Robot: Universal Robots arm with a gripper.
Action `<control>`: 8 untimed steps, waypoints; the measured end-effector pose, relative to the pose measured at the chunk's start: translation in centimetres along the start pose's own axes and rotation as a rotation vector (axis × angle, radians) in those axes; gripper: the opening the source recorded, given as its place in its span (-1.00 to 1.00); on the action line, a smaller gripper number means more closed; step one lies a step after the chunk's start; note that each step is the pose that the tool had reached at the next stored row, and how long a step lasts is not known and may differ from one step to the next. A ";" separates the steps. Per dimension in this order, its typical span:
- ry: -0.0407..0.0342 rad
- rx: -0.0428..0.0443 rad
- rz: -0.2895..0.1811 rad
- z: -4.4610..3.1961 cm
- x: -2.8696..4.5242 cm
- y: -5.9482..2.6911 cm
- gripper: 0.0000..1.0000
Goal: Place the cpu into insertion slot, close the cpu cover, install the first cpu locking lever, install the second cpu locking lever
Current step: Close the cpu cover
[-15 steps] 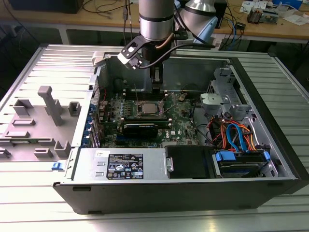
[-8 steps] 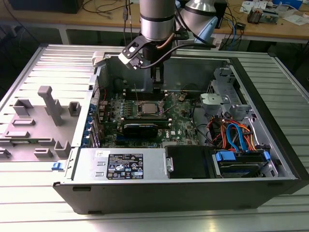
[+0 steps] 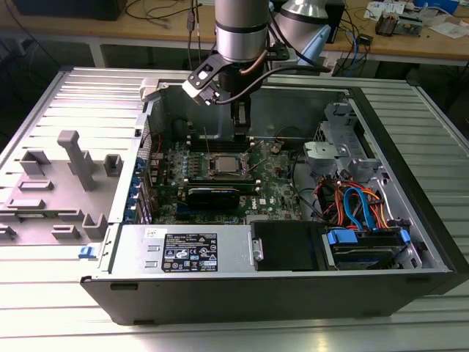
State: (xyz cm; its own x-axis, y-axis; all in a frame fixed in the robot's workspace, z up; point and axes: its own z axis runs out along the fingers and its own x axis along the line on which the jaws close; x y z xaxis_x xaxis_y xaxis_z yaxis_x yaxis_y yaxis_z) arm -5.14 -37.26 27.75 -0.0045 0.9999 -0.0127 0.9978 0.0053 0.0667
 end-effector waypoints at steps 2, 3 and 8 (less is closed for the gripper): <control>0.0000 0.0000 0.000 0.00 0.00 0.05 -0.79; -0.0001 0.0000 0.000 0.00 0.00 0.07 -0.79; 0.0000 0.0000 0.000 0.02 0.00 0.20 -0.79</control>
State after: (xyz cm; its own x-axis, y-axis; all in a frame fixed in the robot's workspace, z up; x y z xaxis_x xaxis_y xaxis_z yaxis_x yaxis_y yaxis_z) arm -4.94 -37.26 27.75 -0.0045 0.9999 -0.0127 0.9978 0.0053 0.0668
